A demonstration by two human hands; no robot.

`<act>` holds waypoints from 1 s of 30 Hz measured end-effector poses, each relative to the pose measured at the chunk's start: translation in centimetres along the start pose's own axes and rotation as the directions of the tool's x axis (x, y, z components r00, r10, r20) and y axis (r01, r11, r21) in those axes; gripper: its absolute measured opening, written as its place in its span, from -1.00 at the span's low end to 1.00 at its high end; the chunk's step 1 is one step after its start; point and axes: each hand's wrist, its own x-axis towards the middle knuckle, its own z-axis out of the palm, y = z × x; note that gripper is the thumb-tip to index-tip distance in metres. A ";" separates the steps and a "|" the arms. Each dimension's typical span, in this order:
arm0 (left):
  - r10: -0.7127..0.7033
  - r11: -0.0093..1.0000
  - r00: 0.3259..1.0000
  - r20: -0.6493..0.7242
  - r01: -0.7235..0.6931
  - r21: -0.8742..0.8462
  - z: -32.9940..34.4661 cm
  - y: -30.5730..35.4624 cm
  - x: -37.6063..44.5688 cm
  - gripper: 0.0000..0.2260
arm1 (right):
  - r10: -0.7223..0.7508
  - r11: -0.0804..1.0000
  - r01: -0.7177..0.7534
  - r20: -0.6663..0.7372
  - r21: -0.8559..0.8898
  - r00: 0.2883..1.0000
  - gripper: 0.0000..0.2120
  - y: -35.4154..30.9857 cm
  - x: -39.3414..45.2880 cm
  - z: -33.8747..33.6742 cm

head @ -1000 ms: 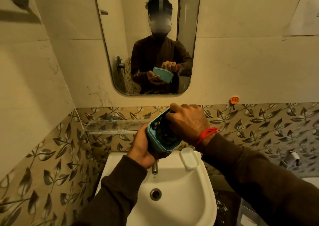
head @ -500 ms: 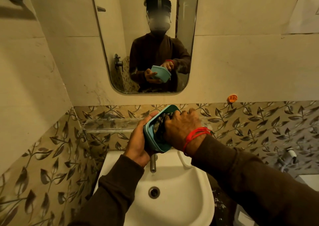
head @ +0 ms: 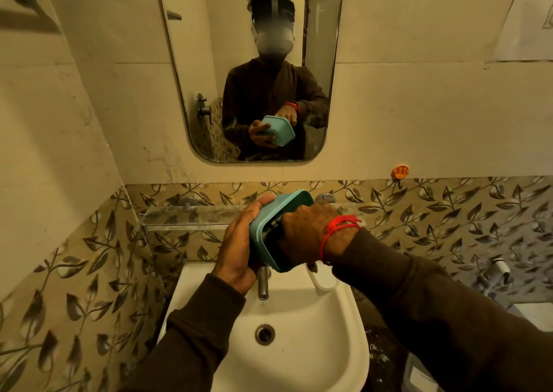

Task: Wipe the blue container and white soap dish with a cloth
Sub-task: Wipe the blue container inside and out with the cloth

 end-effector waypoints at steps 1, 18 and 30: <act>0.001 1.000 1.000 -0.002 -0.001 -0.004 0.0 0.0 0.0 -0.72 | -0.028 0.999 0.027 0.023 0.032 0.999 -0.72 -0.3 0.2 0.1; -0.139 0.932 0.984 0.112 0.169 -0.322 -0.9 0.7 0.2 -0.57 | 0.069 0.823 0.113 -0.296 0.557 0.953 -0.72 1.2 1.8 0.0; -0.205 0.938 0.977 0.054 0.212 -0.275 -0.2 -0.7 -0.2 -0.57 | 0.169 0.878 -0.033 -0.247 0.477 0.954 -0.65 0.3 1.6 1.4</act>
